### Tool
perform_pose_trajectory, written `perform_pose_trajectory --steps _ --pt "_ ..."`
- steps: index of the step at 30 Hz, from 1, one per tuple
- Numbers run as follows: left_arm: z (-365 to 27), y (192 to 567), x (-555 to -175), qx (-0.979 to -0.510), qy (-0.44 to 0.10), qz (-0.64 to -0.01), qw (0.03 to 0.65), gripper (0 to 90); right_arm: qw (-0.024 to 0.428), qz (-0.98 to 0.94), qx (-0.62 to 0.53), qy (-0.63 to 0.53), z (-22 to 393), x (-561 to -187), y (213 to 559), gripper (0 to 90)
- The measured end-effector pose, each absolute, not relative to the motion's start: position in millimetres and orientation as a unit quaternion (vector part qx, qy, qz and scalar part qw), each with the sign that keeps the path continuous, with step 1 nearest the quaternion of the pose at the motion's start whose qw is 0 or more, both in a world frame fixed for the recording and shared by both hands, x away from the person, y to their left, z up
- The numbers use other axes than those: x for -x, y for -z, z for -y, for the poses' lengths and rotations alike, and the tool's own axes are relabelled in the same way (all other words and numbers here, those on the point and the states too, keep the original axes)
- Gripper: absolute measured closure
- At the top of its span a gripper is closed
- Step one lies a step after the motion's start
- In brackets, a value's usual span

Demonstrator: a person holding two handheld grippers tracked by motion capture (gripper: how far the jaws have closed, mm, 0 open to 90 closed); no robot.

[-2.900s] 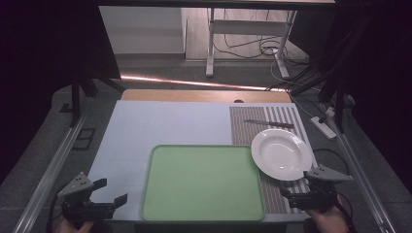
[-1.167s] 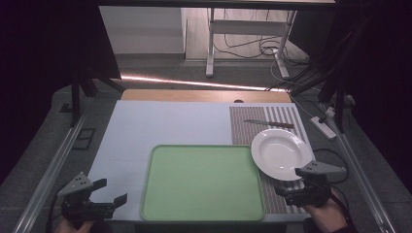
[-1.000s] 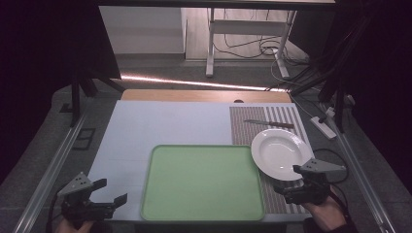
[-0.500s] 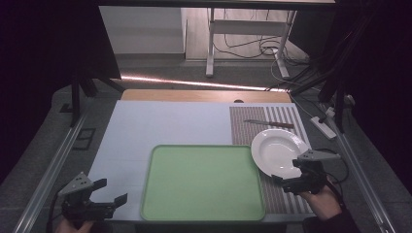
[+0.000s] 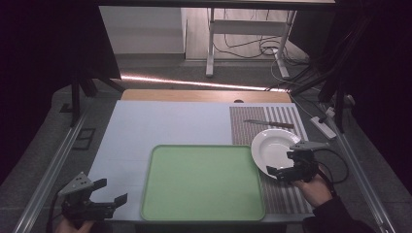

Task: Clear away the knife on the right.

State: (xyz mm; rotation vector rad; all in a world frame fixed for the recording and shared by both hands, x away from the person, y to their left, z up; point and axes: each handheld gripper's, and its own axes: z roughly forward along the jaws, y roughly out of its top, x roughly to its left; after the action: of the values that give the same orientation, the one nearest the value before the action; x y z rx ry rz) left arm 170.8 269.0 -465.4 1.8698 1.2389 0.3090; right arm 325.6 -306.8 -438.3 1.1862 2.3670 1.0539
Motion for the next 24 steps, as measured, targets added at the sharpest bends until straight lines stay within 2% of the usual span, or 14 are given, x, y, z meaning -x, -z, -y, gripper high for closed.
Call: perform_pose_trajectory --steps 24 --pt "-269.7 465.6 -171.2 -0.747 -0.122 -0.496 0.426 3.9 0.163 -0.819 -0.436 -0.337 299.2 -381.5 444.4 0.0"
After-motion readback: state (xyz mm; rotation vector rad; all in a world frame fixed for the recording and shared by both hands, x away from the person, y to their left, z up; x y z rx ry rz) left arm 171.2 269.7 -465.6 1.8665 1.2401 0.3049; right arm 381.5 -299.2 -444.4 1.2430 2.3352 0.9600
